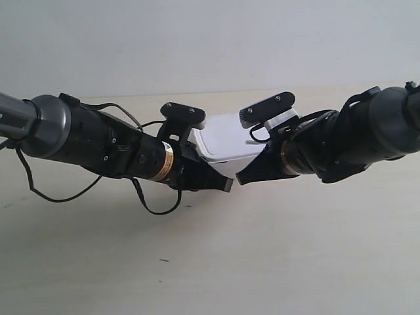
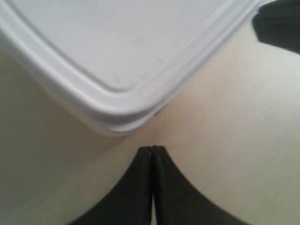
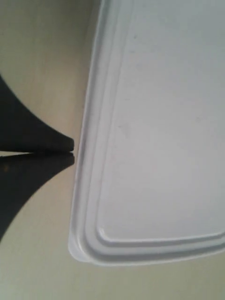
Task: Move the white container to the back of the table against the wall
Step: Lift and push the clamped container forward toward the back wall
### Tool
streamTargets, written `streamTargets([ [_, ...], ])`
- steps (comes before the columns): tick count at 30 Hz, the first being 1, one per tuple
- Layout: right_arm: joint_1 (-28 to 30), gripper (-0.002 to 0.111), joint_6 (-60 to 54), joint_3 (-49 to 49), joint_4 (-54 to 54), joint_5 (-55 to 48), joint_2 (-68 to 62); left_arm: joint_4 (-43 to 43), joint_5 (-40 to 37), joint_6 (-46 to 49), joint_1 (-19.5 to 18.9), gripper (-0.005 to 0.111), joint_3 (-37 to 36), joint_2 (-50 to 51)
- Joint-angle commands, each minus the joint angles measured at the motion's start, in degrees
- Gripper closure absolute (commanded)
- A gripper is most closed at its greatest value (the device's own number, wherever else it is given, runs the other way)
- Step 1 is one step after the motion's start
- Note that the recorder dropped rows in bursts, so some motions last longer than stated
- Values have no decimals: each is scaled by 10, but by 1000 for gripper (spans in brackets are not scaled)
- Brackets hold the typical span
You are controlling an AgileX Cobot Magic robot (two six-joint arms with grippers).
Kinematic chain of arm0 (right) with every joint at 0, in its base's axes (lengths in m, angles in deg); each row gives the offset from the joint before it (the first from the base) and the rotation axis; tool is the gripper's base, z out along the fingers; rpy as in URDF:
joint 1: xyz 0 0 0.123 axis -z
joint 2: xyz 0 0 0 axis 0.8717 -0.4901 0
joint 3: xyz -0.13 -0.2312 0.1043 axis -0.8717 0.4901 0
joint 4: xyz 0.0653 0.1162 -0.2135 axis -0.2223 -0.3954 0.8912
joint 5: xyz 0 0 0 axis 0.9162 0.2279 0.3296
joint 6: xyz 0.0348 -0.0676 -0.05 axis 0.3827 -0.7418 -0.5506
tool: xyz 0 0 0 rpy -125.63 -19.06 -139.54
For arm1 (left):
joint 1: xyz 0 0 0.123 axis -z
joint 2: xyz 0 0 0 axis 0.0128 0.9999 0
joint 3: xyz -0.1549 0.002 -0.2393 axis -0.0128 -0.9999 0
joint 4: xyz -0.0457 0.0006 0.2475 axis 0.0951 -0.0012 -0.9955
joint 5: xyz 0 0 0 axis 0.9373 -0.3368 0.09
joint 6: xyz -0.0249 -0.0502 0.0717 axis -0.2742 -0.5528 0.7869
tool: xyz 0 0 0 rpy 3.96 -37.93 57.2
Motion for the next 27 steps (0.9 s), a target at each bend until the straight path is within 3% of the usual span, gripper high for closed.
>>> streamTargets([
  [1,5,108,-7,-7,2,-11,-19,20,14,0,0,107,14,13],
  [16,10,108,-13,-21,2,-24,-19,23,-46,0,0,107,112,85],
  [27,10,108,-17,-66,2,-23,-48,20,-66,15,-9,107,137,93],
])
